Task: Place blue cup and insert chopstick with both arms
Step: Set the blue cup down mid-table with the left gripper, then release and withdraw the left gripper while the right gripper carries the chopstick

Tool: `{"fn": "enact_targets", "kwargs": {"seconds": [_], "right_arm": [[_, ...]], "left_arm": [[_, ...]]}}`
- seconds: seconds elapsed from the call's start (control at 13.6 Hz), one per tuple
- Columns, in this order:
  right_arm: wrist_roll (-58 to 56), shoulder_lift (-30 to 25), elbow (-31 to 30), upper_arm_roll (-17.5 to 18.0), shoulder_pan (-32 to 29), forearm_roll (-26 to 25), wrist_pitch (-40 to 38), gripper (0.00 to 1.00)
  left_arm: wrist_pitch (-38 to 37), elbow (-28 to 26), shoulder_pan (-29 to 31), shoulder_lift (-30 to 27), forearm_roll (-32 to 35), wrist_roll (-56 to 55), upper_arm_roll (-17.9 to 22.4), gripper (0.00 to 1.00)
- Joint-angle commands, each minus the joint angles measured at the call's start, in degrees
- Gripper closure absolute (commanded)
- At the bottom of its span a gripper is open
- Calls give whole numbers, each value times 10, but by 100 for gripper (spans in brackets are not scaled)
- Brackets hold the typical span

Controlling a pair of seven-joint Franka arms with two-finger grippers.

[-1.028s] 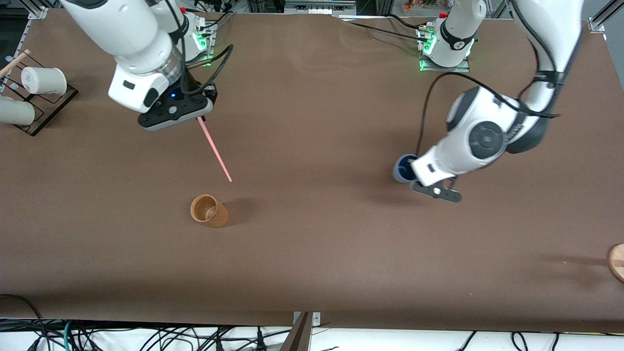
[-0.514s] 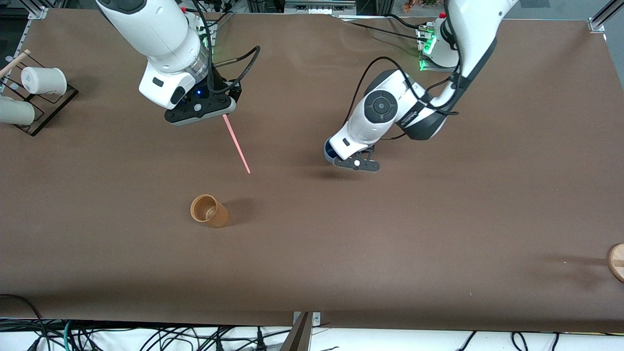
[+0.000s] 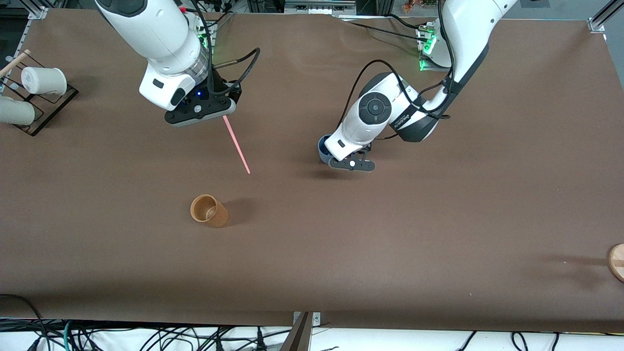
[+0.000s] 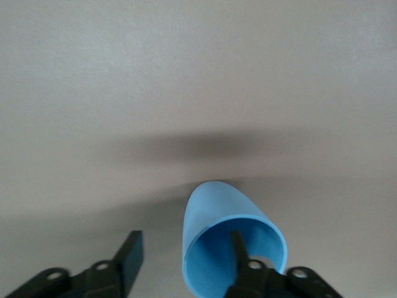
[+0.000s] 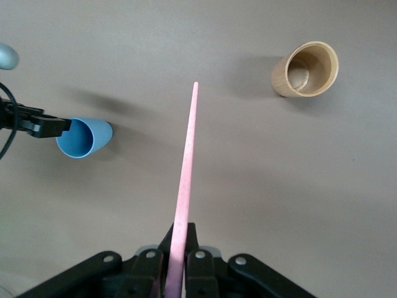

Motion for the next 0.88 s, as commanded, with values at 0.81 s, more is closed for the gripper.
{"fn": "enact_targets", "kwargs": {"seconds": [0.81], "right_arm": [[332, 75, 0, 1, 180, 57, 85, 100]], "left_arm": [[-366, 137, 45, -262, -70, 287, 230, 0]]}}
